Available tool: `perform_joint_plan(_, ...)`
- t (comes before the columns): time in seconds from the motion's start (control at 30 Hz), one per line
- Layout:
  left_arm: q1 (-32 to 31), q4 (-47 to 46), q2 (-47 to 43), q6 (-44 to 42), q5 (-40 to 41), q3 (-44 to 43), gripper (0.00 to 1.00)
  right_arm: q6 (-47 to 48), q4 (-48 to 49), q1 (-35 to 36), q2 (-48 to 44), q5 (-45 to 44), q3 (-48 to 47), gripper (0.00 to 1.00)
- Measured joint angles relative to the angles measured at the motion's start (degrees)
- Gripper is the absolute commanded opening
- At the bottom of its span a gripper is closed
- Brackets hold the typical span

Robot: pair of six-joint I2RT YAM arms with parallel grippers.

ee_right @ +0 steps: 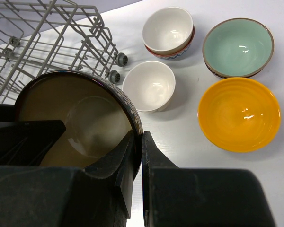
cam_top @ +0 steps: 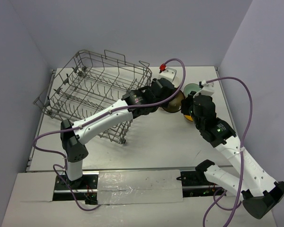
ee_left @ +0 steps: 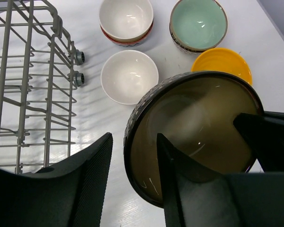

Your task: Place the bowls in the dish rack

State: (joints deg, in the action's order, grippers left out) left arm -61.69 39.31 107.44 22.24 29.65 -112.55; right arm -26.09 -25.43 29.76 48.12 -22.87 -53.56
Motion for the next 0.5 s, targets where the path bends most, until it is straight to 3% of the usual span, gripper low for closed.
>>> perform_joint_plan(0.27,-0.31,0.02,0.0,-0.02,0.68,-0.07,0.45,0.0,0.0,0.11,0.0,-0.02,0.0,0.0)
perform_joint_plan(0.37,-0.31,0.02,0.0,0.0,0.7,-0.09,0.38,0.0,0.0,0.15,0.0,-0.04,0.0,0.0)
perform_joint_plan(0.5,-0.35,0.13,0.0,-0.07,1.25,-0.09,0.2,0.0,-0.02,0.37,0.0,-0.17,0.0,0.0)
